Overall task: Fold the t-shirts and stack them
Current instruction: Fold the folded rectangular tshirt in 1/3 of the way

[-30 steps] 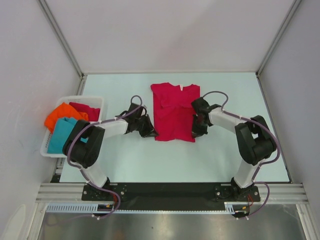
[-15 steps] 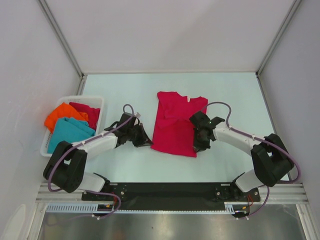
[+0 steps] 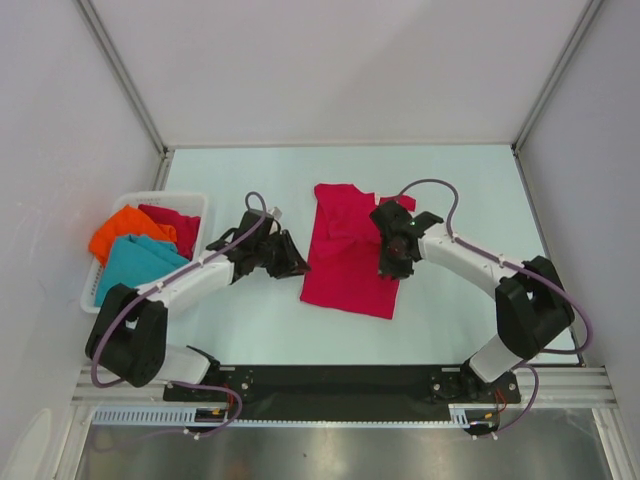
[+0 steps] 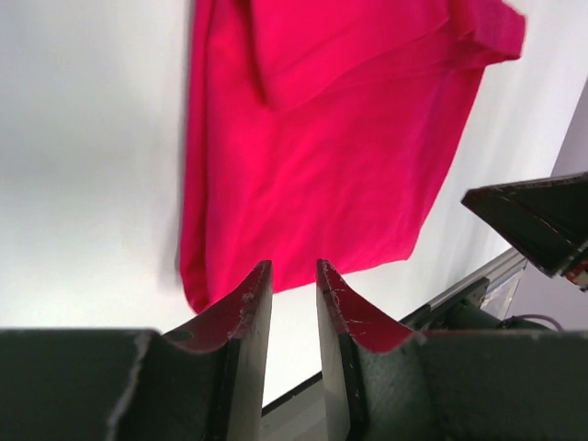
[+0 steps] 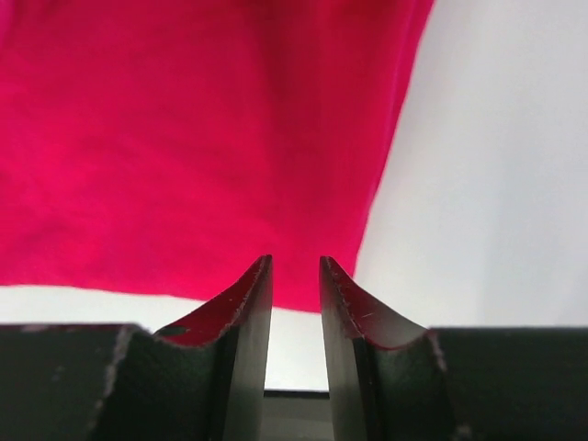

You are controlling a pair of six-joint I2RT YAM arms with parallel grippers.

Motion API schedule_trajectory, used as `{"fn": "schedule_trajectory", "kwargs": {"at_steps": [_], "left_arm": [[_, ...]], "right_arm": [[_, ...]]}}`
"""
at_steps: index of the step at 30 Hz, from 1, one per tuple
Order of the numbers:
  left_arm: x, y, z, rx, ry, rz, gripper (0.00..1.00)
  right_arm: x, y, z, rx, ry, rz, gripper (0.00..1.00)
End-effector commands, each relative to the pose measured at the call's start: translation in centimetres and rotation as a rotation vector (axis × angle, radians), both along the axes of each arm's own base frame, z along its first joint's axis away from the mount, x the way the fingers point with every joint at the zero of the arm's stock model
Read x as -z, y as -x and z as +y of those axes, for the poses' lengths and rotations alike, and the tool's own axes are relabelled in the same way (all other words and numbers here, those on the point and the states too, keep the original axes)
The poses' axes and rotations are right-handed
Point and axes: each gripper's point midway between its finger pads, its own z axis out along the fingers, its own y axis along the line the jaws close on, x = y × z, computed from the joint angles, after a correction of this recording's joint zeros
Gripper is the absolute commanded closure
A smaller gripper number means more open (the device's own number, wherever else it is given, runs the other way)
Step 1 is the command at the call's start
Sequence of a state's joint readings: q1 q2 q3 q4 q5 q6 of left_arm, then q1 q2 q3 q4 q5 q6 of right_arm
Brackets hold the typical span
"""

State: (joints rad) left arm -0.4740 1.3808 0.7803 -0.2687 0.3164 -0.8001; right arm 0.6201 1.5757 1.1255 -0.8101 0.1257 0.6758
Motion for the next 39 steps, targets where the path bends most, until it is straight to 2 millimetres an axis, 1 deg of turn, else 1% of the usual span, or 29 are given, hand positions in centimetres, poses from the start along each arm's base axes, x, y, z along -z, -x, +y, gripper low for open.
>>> {"fn": "schedule_trajectory", "kwargs": {"at_steps": [1, 2, 3, 5, 7, 8, 9, 10, 12, 13, 15, 19, 22, 25, 29, 30, 34, 35, 36, 38, 39], "left_arm": [[-1.5, -1.7, -1.0, 0.019, 0.012, -0.053, 0.69], [-1.1, -1.9, -1.1, 0.019, 0.007, -0.044, 0.69], [-1.4, -2.3, -1.4, 0.021, 0.015, -0.054, 0.69], [-0.9, -2.7, -1.7, 0.023, 0.013, -0.04, 0.69], [-1.0, -3.4, -2.1, 0.02, 0.025, -0.052, 0.69], [-0.1, -3.6, -2.2, 0.021, 0.017, -0.037, 0.69], [0.0, -4.1, -2.5, 0.022, 0.026, -0.045, 0.69], [0.4, -4.2, -2.7, 0.023, 0.028, -0.038, 0.7], [1.7, -4.4, -3.1, 0.032, 0.029, -0.009, 0.7], [2.0, -4.5, -3.3, 0.035, 0.033, 0.0, 0.71], [2.9, -4.8, -3.5, 0.038, 0.031, 0.014, 0.71], [3.7, -5.2, -4.0, 0.046, 0.033, 0.027, 0.71], [4.1, -5.7, -4.2, 0.046, 0.028, 0.032, 0.71], [4.2, -6.2, -4.6, 0.05, 0.033, 0.033, 0.72], [5.0, -6.8, -5.0, 0.055, 0.032, 0.046, 0.72], [4.8, -7.2, -5.2, 0.055, 0.036, 0.04, 0.72], [5.3, -7.6, -5.6, 0.059, 0.04, 0.05, 0.73], [5.4, -7.8, -5.7, 0.059, 0.042, 0.051, 0.73], [5.4, -7.9, -5.8, 0.061, 0.044, 0.052, 0.73], [5.4, -8.0, -6.0, 0.063, 0.046, 0.05, 0.73], [5.6, -8.0, -5.9, 0.063, 0.043, 0.055, 0.73]], "right_arm": [[0.3, -2.7, 0.1, 0.01, 0.026, -0.039, 0.68], [0.9, -3.0, 0.3, 0.01, 0.031, -0.028, 0.68], [1.1, -3.4, 0.6, 0.007, 0.027, -0.033, 0.68], [2.1, -4.0, 0.7, 0.009, 0.034, -0.025, 0.68], [3.0, -4.4, 0.5, 0.014, 0.044, -0.015, 0.69], [3.3, -4.7, 0.4, 0.021, 0.043, -0.016, 0.69], [3.9, -4.8, 0.4, 0.018, 0.047, -0.002, 0.69], [4.1, -5.0, 0.4, 0.022, 0.046, -0.001, 0.7], [3.9, -5.6, 0.8, 0.019, 0.043, -0.01, 0.7], [3.9, -5.7, 0.8, 0.018, 0.046, -0.011, 0.7], [3.1, -6.3, 0.9, 0.017, 0.047, -0.03, 0.7], [2.2, -7.0, 1.0, 0.016, 0.046, -0.043, 0.71], [2.0, -7.2, 1.1, 0.014, 0.047, -0.049, 0.71], [2.4, -7.7, 1.0, 0.018, 0.052, -0.045, 0.71], [3.4, -8.3, 0.9, 0.02, 0.057, -0.036, 0.71], [3.6, -8.5, 0.9, 0.024, 0.056, -0.037, 0.71], [4.3, -9.7, 1.0, 0.03, 0.051, -0.036, 0.72], [4.0, -10.2, 1.0, 0.034, 0.048, -0.046, 0.72], [4.4, -10.5, 1.1, 0.034, 0.05, -0.042, 0.72], [4.3, -11.1, 1.1, 0.033, 0.057, -0.052, 0.72], [4.3, -11.8, 1.2, 0.037, 0.059, -0.059, 0.72]]}}
